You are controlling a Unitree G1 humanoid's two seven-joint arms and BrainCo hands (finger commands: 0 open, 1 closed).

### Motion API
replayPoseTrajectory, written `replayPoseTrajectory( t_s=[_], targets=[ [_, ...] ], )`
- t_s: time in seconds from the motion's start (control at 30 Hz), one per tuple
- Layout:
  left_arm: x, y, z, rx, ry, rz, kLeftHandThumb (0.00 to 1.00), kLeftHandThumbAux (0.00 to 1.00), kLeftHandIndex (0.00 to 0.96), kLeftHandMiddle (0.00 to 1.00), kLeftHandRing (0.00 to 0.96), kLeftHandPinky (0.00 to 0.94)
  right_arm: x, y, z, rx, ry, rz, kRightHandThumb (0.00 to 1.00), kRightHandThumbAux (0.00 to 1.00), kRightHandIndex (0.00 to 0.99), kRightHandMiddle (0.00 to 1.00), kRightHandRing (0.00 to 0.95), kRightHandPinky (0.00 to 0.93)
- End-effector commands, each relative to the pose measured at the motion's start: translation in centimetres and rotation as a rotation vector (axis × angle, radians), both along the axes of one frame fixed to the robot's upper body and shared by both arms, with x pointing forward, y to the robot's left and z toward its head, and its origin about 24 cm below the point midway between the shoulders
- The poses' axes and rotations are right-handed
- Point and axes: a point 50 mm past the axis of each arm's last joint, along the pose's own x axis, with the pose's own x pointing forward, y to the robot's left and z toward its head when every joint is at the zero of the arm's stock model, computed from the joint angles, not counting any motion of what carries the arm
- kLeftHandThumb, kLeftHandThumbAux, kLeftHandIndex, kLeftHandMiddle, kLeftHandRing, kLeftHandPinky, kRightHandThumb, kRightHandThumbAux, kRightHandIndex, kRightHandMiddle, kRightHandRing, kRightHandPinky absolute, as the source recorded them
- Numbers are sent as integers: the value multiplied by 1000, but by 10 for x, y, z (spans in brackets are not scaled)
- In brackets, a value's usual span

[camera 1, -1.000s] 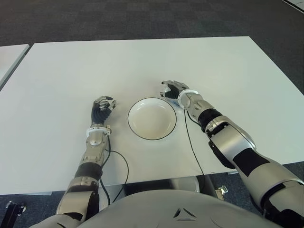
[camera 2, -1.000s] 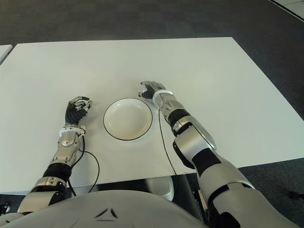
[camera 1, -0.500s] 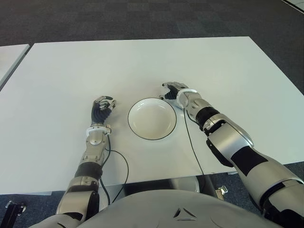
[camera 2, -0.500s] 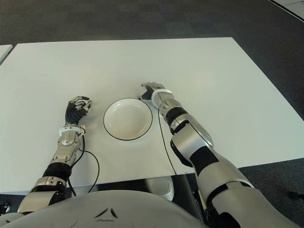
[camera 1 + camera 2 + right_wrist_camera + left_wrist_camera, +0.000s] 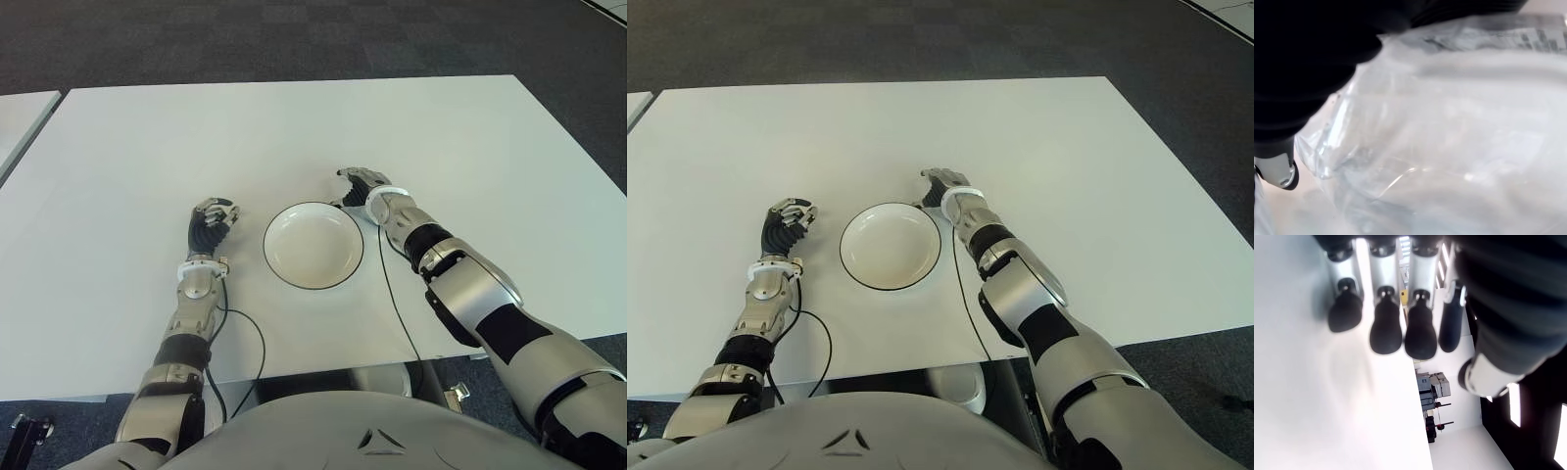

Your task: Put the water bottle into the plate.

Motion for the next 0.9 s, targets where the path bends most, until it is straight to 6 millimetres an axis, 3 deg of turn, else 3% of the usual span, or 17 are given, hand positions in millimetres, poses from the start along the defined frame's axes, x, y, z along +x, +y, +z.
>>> replayPoseTrajectory(
  t_s=[0.03, 0.47, 0.9],
  targets=[
    [-10, 2, -12, -14, 69, 16, 705, 719, 439, 756, 747, 755, -6, -5, -11, 6, 22, -34, 523, 517, 0, 0, 0, 2],
    [-11, 4, -11, -10, 66, 18, 705, 719, 439, 761, 754, 762, -4, -23, -8, -9, -93, -140, 584, 500, 0, 0, 0, 0],
    [-11, 4, -10, -7, 68, 17, 707, 719, 438, 760, 752, 759, -4, -43, 9, -13, -247, -231, 604, 453, 0, 0, 0, 0]
  ],
)
